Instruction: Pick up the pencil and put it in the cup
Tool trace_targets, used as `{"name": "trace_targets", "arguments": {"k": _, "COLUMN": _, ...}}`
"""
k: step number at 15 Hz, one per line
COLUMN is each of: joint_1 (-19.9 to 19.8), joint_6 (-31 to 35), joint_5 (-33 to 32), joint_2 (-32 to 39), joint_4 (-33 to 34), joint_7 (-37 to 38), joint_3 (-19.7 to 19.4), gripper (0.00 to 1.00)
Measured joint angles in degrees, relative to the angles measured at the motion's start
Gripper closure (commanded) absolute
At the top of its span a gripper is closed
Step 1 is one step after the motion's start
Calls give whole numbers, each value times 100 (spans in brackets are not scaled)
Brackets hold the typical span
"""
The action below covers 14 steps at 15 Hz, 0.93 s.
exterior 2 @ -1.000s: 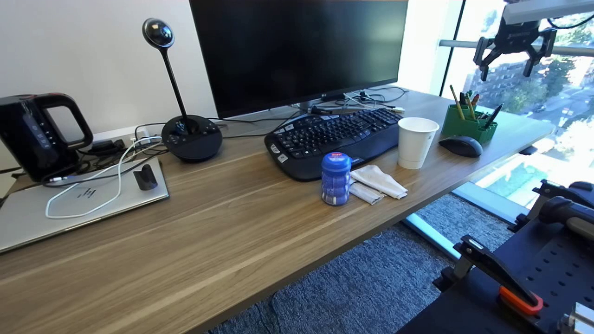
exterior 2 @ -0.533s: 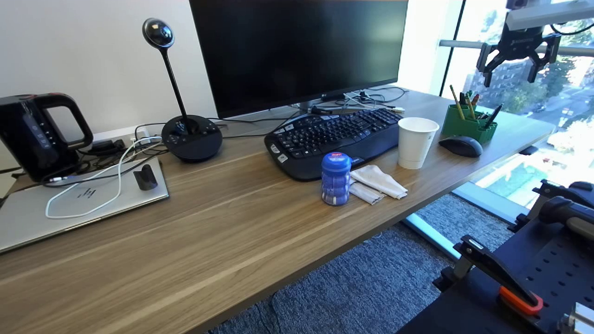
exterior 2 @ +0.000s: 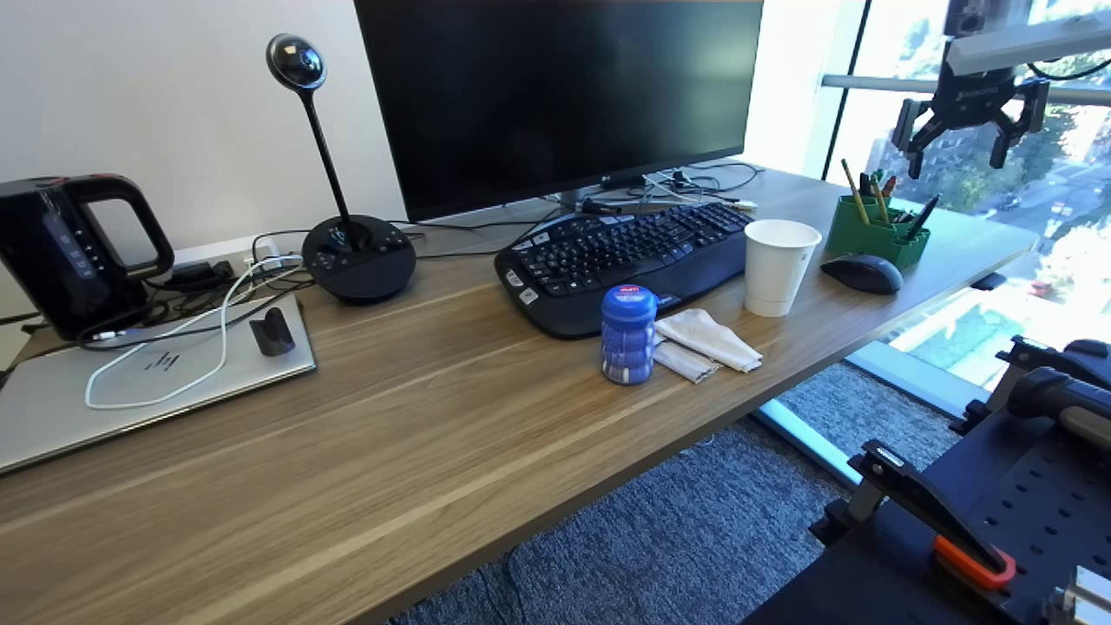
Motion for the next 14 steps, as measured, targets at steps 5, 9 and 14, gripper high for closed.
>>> {"name": "trace_targets", "arguments": {"k": 5, "joint_1": 52, "joint_6": 8, "joint_5": -265, "joint_2": 168, "joint_4": 2, "joint_7": 108, "joint_3": -26, "gripper": 0}}
{"name": "trace_targets", "arguments": {"k": 9, "joint_1": 142, "joint_6": 13, "joint_5": -462, "joint_2": 299, "joint_4": 2, "joint_7": 254, "joint_3": -77, "gripper": 25}}
{"name": "trace_targets", "arguments": {"k": 14, "joint_1": 197, "joint_6": 13, "joint_5": -503, "joint_2": 339, "joint_4": 8, "joint_7": 358, "joint_3": -101, "gripper": 63}}
